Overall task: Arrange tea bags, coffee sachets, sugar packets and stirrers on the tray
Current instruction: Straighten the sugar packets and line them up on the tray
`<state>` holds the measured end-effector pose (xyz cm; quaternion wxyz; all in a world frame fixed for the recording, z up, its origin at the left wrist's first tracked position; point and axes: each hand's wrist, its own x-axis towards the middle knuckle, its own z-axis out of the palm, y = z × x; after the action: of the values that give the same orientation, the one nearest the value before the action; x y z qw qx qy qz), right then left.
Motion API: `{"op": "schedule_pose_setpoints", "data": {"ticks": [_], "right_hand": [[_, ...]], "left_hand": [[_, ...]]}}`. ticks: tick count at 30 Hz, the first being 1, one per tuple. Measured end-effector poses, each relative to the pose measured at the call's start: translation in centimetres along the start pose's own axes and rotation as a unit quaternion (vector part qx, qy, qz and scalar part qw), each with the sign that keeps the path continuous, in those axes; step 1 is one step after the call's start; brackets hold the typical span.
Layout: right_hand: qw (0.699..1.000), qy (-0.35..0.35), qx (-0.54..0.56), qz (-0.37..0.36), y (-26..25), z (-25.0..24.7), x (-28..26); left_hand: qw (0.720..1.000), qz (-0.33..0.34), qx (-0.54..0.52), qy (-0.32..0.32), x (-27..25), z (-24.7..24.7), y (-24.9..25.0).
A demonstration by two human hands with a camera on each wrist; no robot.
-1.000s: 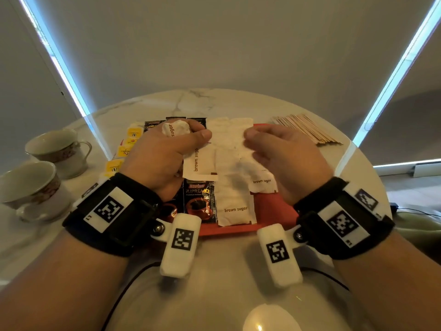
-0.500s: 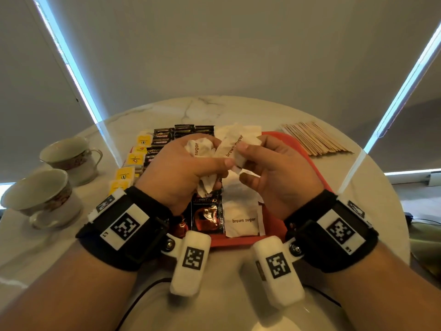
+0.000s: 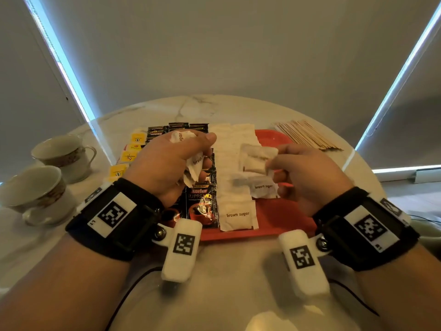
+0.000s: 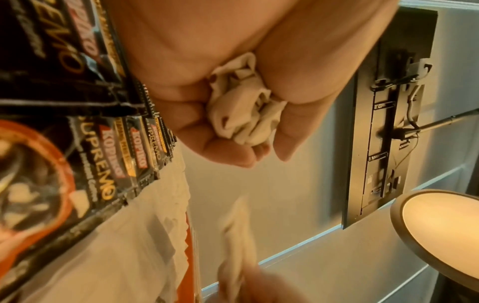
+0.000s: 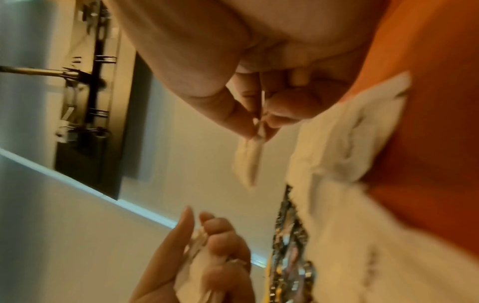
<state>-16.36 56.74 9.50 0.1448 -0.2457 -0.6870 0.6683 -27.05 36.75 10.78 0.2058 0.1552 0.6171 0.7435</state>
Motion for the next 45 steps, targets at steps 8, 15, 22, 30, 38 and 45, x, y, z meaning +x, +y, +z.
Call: {"op": "schedule_pose_setpoints", "data": {"ticks": [8, 15, 22, 30, 38, 45], "right_hand": [[0.989, 0.030, -0.132, 0.059, 1.7, -2.3, -0.3], [0.986, -0.001, -0.153, 0.073, 1.7, -1.9, -0.5], [0.982, 0.032, -0.183, 0.042, 1.6, -2.0, -0.8], [0.981, 0.052, -0.173, 0.067, 1.3, -2.2, 0.1], [0.971, 0.028, -0.222, 0.084, 0.5, -1.3, 0.1], [0.971, 0.048, -0.214, 0.093, 1.1, -1.7, 0.4]], "left_hand": [[1.000, -0.007, -0.008, -0.002, 0.0, -0.2, 0.1], [1.000, -0.011, -0.017, -0.005, 0.2, -0.4, 0.2], [1.000, -0.004, -0.024, -0.008, 0.1, -0.5, 0.4], [1.000, -0.005, -0.019, -0.012, 0.4, -0.5, 0.0], [1.000, -0.008, -0.024, -0.014, 0.5, -0.8, -0.1], [0.999, -0.007, -0.030, -0.016, 0.2, -0.9, 0.4]]}}
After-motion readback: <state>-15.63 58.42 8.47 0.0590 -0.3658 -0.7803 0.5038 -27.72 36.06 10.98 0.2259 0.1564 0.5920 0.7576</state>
